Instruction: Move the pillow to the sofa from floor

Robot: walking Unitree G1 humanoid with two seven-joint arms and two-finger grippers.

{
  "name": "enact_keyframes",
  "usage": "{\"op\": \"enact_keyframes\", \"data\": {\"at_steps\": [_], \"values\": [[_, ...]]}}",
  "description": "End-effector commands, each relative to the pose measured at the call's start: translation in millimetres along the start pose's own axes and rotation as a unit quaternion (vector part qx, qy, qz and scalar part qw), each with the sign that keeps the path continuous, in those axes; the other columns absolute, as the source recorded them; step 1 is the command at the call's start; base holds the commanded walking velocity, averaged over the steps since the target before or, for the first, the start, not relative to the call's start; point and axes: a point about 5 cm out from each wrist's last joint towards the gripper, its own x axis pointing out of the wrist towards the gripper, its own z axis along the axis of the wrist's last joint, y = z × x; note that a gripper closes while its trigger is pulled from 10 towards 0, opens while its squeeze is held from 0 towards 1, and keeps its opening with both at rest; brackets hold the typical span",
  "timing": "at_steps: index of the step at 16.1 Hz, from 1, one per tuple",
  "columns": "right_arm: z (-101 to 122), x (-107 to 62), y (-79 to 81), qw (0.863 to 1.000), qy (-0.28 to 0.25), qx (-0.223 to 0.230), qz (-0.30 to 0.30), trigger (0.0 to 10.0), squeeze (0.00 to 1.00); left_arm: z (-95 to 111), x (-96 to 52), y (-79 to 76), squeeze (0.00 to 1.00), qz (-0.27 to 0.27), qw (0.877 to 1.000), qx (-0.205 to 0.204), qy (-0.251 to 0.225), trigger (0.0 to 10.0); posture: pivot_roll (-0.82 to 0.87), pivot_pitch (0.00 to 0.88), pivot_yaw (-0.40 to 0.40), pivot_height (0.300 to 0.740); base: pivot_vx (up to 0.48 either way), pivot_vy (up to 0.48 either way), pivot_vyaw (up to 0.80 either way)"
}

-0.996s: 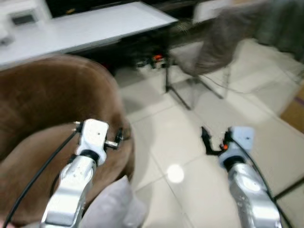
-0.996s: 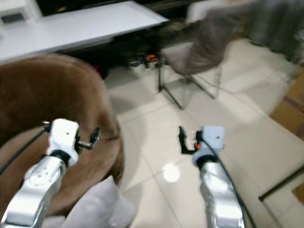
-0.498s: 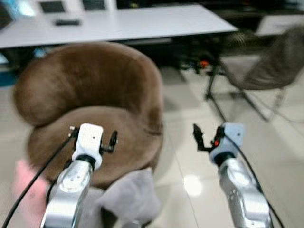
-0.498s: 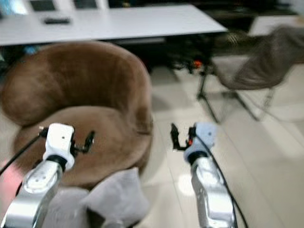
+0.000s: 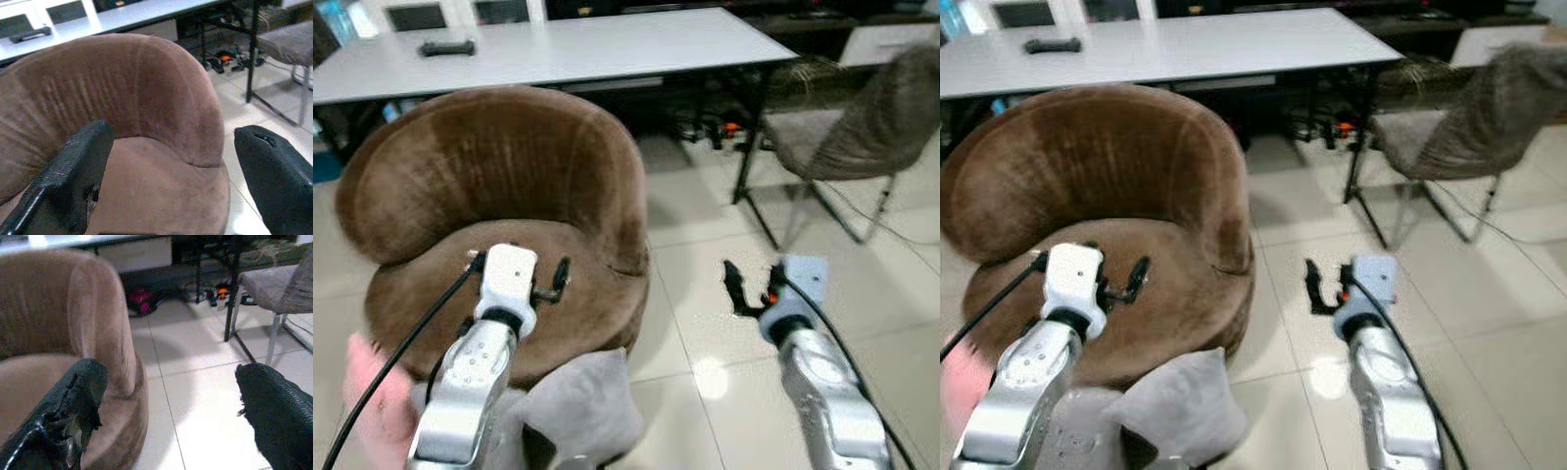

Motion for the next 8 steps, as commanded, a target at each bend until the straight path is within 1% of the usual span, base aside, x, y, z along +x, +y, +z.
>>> {"op": "enact_keyframes", "data": {"at_steps": [1, 2, 4, 5, 6, 8], "values": [[3.2, 1.9, 8.0, 1.000, -0.005, 0.000, 0.018, 10.0, 0.00, -4.4, -0.6, 4.6, 0.00, 0.008, 1.000, 0.006, 0.010, 10.0, 0.01, 0.000, 0.026, 0.740, 0.000, 0.000, 0.80], [1.7, 2.2, 6.6, 1.000, -0.001, 0.006, 0.013, 10.0, 0.00, -5.6, -1.1, 4.5, 0.00, 0.006, 1.000, 0.008, 0.015, 10.0, 0.02, 0.000, 0.025, 0.740, 0.000, 0.000, 0.80], [2.5, 3.4, 2.0, 1.000, -0.002, 0.005, 0.001, 10.0, 0.00, -8.9, -1.7, 3.2, 0.00, -0.001, 1.000, 0.008, 0.022, 10.0, 0.02, 0.000, 0.022, 0.740, 0.000, 0.000, 0.00], [3.5, 4.4, -0.4, 1.000, -0.001, -0.003, -0.001, 10.0, 0.00, -11.1, -1.2, 2.1, 0.00, -0.003, 1.000, 0.010, 0.027, 10.0, 0.02, 0.000, 0.019, 0.740, 0.000, 0.000, 0.00], [3.3, 5.8, -3.5, 1.000, 0.008, -0.011, -0.008, 10.0, 0.00, -11.9, -0.7, 0.7, 0.00, -0.005, 1.000, 0.004, 0.028, 10.0, 0.02, 0.000, 0.015, 0.740, 0.000, 0.000, 0.00], [4.4, 6.4, -4.5, 1.000, 0.004, -0.006, -0.009, 10.0, 0.00, -10.8, -0.9, -0.3, 0.00, -0.009, 1.000, -0.008, 0.022, 10.0, 0.02, 0.000, 0.009, 0.740, 0.000, 0.000, 0.00]]}}
